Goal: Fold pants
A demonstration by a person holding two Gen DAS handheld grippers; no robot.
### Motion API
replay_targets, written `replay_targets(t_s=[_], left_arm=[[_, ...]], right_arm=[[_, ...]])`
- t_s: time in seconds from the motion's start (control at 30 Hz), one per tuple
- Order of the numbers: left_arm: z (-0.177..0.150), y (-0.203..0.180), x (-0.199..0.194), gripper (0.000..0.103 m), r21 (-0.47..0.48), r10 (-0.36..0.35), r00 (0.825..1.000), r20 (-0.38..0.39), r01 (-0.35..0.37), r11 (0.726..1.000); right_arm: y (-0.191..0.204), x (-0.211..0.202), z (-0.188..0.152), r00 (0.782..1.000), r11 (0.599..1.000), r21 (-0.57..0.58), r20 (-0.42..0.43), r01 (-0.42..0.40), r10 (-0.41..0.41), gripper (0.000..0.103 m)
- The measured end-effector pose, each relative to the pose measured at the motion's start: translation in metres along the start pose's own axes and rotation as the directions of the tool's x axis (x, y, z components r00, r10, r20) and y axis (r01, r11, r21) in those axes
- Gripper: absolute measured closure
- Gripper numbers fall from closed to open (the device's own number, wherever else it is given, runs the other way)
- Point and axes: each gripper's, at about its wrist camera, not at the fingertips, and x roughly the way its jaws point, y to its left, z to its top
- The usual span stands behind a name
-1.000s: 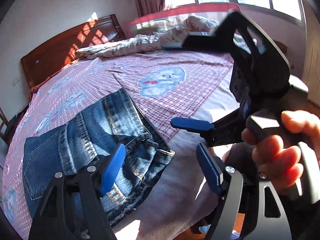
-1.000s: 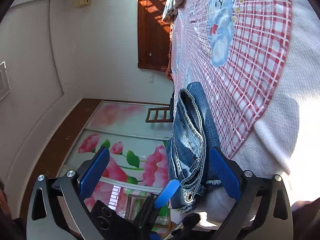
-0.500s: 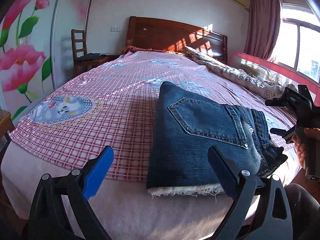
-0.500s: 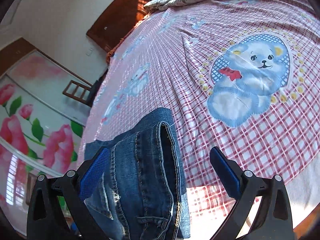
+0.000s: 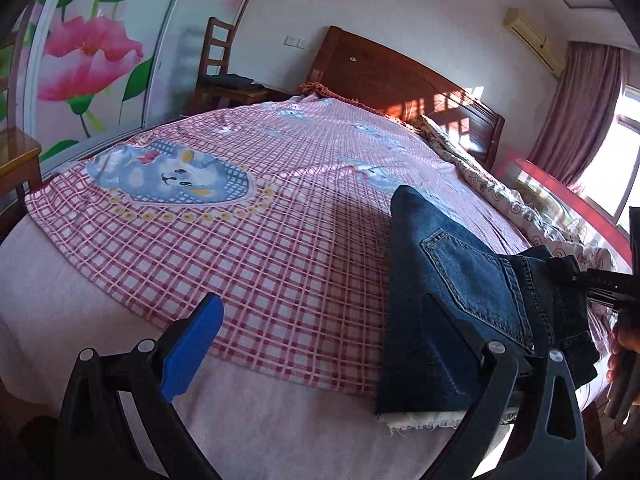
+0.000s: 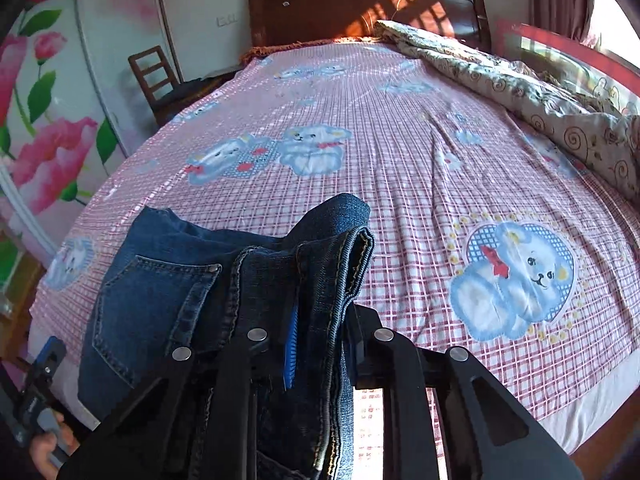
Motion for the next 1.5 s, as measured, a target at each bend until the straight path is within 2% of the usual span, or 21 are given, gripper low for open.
replay_targets(t_s=[0.13,0.17,0.23,0.4,0.47,0.53,0.6,0.63,0.7,0.73,0.77,0.87,0.93,1.0,1.07,1.13,1.17,1.23,1.33,1.43,1.5], left_arm=[[-0.001,0.009,0.007,0.004,-0.045,0.011,1.0,-0.027,-0.012,0.999],[-0.002,0.009,0.008,0.004,-0.047,0.011,1.0,-0.029,-0.012,0.999],[-0.002,0.006,0.009,0.004,-0.03,0.007,1.0,-0.028,-0.008,1.0],[-0.007,-0.008,0.009,0.004,0.021,-0.005,0.999,-0.037,0.006,1.0],[-0.008,-0.013,0.007,0.004,0.043,-0.019,0.999,-0.029,0.02,0.999],[-0.009,-0.019,0.005,0.004,0.072,-0.033,0.999,-0.019,0.034,0.997],[-0.01,-0.024,0.005,0.004,0.091,-0.044,0.999,-0.022,0.046,0.995],[-0.011,-0.026,0.005,0.004,0.102,-0.042,0.999,-0.024,0.044,0.994],[-0.011,-0.028,0.005,0.004,0.108,-0.045,0.999,-0.028,0.048,0.993],[-0.011,-0.028,0.005,0.004,0.103,-0.048,0.998,-0.027,0.05,0.993],[-0.011,-0.027,0.005,0.004,0.095,-0.05,0.998,-0.027,0.052,0.994],[-0.01,-0.022,0.005,0.004,0.062,-0.054,0.998,-0.036,0.056,0.997],[-0.007,-0.016,0.006,0.004,0.023,-0.058,0.997,-0.043,0.059,0.998],[0.003,-0.01,0.004,0.004,-0.031,-0.057,0.998,-0.036,0.056,0.998],[0.021,-0.008,-0.001,0.003,-0.084,-0.089,0.996,0.0,0.088,0.993],[0.043,-0.016,0.001,0.002,-0.104,-0.132,0.991,0.029,0.135,0.985],[0.054,-0.025,0.008,0.002,-0.097,-0.154,0.988,0.016,0.155,0.983],[0.069,-0.048,0.033,0.002,-0.08,-0.185,0.981,-0.062,0.18,0.98],[0.072,-0.089,0.068,0.002,-0.045,-0.296,0.937,-0.183,0.293,0.955],[0.067,-0.126,0.089,0.002,0.065,-0.308,0.916,-0.256,0.335,0.94],[0.063,-0.139,0.1,0.002,0.085,-0.321,0.896,-0.306,0.362,0.928]], right_arm=[[-0.018,0.025,-0.008,0.992,0.997,0.072,-0.128,0.023,-0.014,0.085],[-0.024,0.029,-0.015,0.99,0.994,0.107,-0.143,0.022,-0.007,0.081],[-0.033,0.029,-0.019,0.992,0.99,0.142,-0.12,-0.02,0.037,0.08],[-0.03,0.027,-0.015,0.992,0.995,0.098,-0.123,-0.005,0.017,0.08],[-0.036,0.027,-0.018,0.991,0.989,0.145,-0.128,-0.011,0.03,0.069],[-0.042,0.025,-0.022,0.991,0.981,0.189,-0.121,-0.032,0.056,0.069],[-0.039,0.02,-0.022,0.996,0.988,0.154,-0.093,0.0,0.014,0.069],[-0.032,0.017,-0.021,0.996,0.994,0.103,-0.084,0.035,-0.026,0.07],[-0.016,0.011,-0.02,0.995,0.997,-0.007,-0.067,0.074,-0.074,0.082],[-0.011,0.009,-0.019,0.994,0.995,-0.051,-0.061,0.091,-0.094,0.093],[-0.006,0.005,-0.017,0.993,0.991,-0.087,-0.051,0.105,-0.11,0.096],[0.003,-0.005,-0.005,0.997,0.99,-0.128,-0.031,0.06,-0.064,0.098],[0.009,-0.022,0.007,0.999,0.988,-0.151,0.028,0.04,-0.037,0.098],[0.008,-0.039,0.017,0.995,0.99,-0.139,0.101,0.018,-0.004,0.098],[-0.005,-0.036,0.023,0.994,0.996,-0.088,0.107,-0.01,0.019,0.098],[-0.027,-0.009,0.017,0.998,0.998,0.023,0.046,-0.051,0.05,0.098],[-0.037,0.014,0.009,0.995,0.992,0.078,-0.024,-0.095,0.097,0.098],[-0.047,0.047,-0.013,0.995,0.994,0.107,-0.087,-0.038,0.047,0.098],[-0.055,0.051,-0.024,0.995,0.978,0.193,-0.047,-0.078,0.089,0.098],[-0.055,0.051,-0.024,0.995,0.977,0.199,-0.049,-0.08,0.092,0.098],[-0.055,0.051,-0.023,0.994,0.977,0.194,-0.052,-0.089,0.1,0.098]])
